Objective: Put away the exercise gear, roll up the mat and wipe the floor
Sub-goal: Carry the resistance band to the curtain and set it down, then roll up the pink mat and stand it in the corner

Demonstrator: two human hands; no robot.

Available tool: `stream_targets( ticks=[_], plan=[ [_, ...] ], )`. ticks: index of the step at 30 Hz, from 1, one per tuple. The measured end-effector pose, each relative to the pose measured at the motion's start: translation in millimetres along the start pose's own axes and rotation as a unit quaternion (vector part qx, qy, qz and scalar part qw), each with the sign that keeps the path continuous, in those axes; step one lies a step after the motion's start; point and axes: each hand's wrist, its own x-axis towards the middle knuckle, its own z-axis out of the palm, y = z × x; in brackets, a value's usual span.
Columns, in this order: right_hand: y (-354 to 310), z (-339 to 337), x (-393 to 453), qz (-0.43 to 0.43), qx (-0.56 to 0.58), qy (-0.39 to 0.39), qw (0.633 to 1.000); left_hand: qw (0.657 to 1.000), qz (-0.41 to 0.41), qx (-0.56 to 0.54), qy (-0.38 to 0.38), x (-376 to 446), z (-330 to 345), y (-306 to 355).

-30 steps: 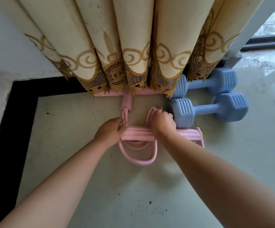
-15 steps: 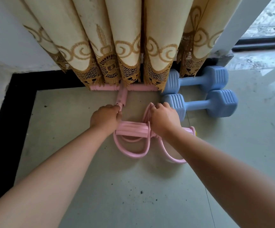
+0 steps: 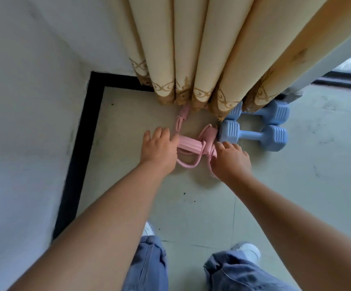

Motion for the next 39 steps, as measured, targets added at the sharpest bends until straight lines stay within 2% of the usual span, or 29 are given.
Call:
stream_targets(
  ticks=[4,10,14,17,23,28,34,39],
  plan=[
    [-29,-83,-55,-0.059,-0.017,-0.042,0.997,0.998,-0.043,-0.022,-0.028,-67,-71,-18],
    [-70,-200,-139,-0.198,-0.049,-0.018,0.979,0.990,-0.126,-0.060,0.011,-175,-163,-35],
    [-93,-247,-203,-0.299,-0.080,0.009,0.951,0.969,-0.222,-0.102,0.028,-268,-201,-30],
    [-106,-261,-262,-0.380,-0.120,0.010,0.917,0.944,-0.299,-0.137,0.029,-346,-204,-13],
    [-135,-218,-396,-0.512,-0.197,-0.042,0.835,0.878,-0.440,-0.191,0.003,-517,-168,27],
    [-139,-142,-536,-0.634,-0.263,-0.076,0.723,0.793,-0.566,-0.223,-0.012,-674,-110,88],
    [-75,-48,-723,-0.741,-0.320,-0.089,0.583,0.675,-0.684,-0.275,-0.029,-849,-35,227],
    [7,14,-876,-0.789,-0.329,-0.110,0.507,0.589,-0.741,-0.318,-0.056,-975,11,372]
  ],
)
